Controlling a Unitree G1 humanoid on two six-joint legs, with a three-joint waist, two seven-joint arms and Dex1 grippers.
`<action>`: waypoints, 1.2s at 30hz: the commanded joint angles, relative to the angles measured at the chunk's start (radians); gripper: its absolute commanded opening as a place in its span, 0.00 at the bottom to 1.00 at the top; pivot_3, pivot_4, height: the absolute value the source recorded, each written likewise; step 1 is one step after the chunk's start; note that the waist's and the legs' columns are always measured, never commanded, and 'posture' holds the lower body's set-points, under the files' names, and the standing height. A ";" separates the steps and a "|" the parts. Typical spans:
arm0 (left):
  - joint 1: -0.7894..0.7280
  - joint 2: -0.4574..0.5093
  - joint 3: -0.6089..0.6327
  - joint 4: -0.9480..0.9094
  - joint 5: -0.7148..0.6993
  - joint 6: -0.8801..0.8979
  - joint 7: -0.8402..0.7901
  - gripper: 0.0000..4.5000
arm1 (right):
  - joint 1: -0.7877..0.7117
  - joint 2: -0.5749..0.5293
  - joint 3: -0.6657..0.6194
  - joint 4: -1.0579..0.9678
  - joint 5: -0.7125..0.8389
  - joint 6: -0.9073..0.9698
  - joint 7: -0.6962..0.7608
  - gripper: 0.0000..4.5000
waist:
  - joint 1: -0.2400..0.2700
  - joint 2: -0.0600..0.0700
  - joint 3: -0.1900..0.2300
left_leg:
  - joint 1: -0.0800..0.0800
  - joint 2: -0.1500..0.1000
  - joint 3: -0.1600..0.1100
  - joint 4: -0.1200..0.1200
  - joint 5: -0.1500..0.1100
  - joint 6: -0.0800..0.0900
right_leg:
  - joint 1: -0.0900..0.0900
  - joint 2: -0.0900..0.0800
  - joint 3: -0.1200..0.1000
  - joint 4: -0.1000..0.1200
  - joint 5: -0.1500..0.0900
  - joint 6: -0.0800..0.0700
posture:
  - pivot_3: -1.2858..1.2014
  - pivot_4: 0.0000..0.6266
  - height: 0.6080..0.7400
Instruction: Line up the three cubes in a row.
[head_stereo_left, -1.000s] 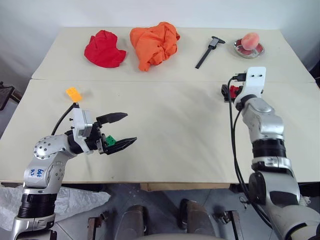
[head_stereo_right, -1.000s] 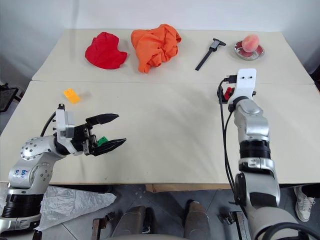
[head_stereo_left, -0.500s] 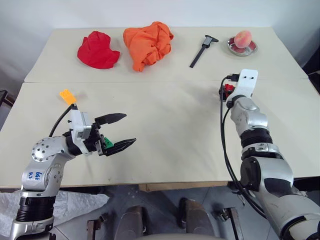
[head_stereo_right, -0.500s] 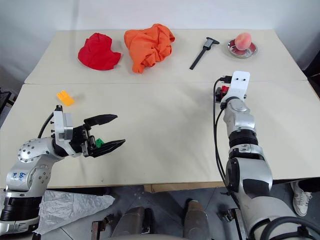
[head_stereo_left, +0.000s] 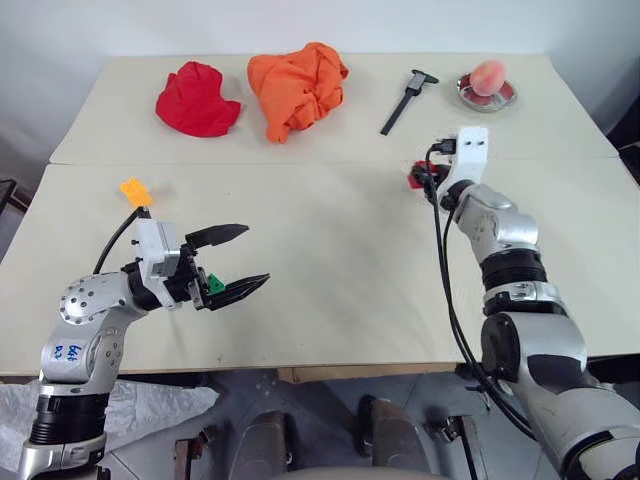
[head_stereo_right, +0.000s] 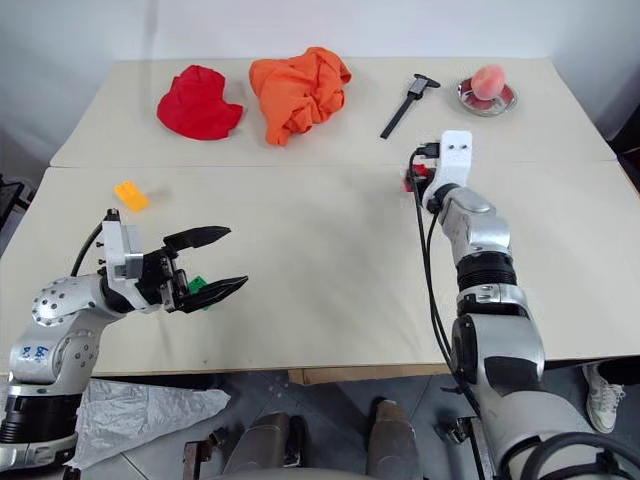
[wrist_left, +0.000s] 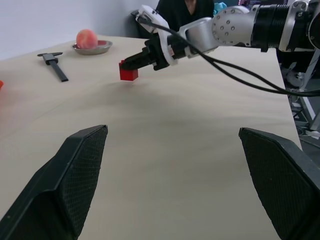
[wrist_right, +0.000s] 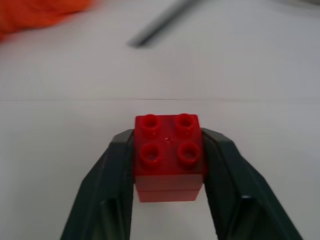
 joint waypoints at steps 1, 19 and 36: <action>0.025 0.023 0.052 -0.038 -0.012 -0.015 -0.006 1.00 | 0.058 -0.096 0.168 -0.280 0.089 -0.027 0.554 0.33 | 0.002 0.001 0.000 | 0.000 0.000 0.000 -0.001 0.000 0.000 | 0.000 0.000 0.000 -0.001 0.000 0.000 | 0.52 0.24 1.00; 0.112 0.034 0.082 -0.088 -0.017 -0.011 -0.006 1.00 | 0.002 -0.112 0.242 0.141 0.017 -0.594 1.072 0.33 | 0.002 0.000 0.001 | 0.000 0.001 0.001 0.002 -0.002 0.000 | 0.000 0.001 0.000 0.000 0.000 0.000 | 0.52 0.24 1.00; 0.110 0.038 0.090 -0.098 -0.022 0.006 -0.002 1.00 | 0.032 -0.175 0.370 0.255 0.089 -0.704 1.100 0.33 | 0.002 0.000 0.001 | 0.001 0.001 0.001 0.003 -0.002 -0.001 | 0.001 0.002 0.001 0.000 0.000 0.000 | 0.52 0.24 1.00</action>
